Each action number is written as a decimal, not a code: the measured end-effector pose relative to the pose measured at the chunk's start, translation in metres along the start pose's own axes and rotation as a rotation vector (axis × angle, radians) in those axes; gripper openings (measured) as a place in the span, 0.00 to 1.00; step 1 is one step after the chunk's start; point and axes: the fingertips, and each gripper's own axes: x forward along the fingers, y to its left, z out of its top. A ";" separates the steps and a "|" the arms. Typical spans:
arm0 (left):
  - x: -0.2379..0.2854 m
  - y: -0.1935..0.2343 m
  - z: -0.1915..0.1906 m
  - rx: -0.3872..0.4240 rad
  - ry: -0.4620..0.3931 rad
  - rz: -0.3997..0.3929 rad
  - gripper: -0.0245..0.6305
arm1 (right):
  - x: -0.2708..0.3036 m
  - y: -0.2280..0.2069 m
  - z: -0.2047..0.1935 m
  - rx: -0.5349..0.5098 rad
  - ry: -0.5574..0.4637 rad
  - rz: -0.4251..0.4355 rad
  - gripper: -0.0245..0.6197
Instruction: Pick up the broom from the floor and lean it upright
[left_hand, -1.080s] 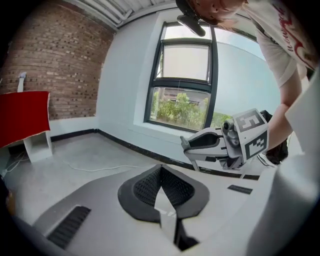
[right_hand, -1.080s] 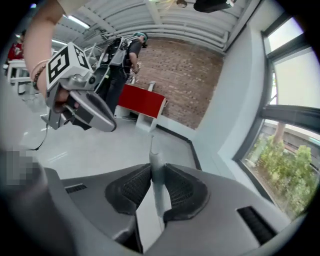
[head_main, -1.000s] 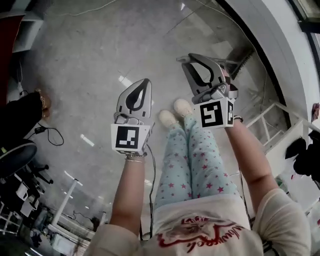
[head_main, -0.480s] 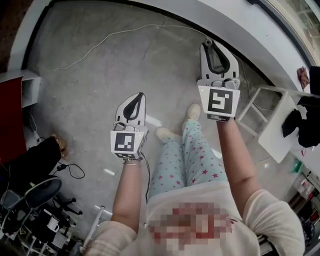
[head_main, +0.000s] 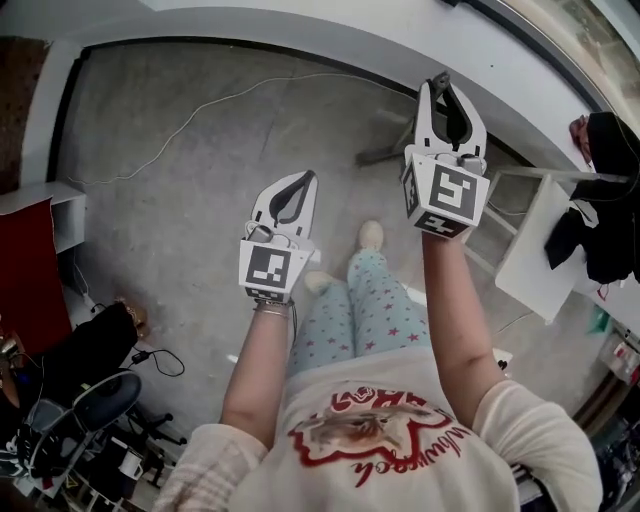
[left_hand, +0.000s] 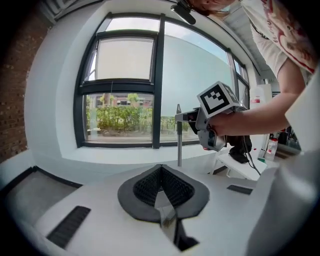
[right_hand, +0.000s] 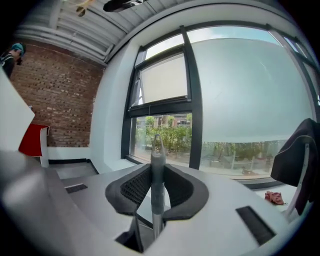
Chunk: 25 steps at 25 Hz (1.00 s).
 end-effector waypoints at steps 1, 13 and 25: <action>0.005 -0.002 0.004 0.004 0.004 -0.006 0.06 | 0.002 -0.008 0.001 0.010 0.003 -0.014 0.19; 0.054 -0.015 0.038 0.024 -0.011 -0.053 0.06 | 0.020 -0.076 0.013 0.110 -0.014 -0.172 0.19; 0.143 0.023 0.079 0.045 -0.050 -0.219 0.06 | 0.060 -0.143 0.029 0.108 -0.017 -0.402 0.19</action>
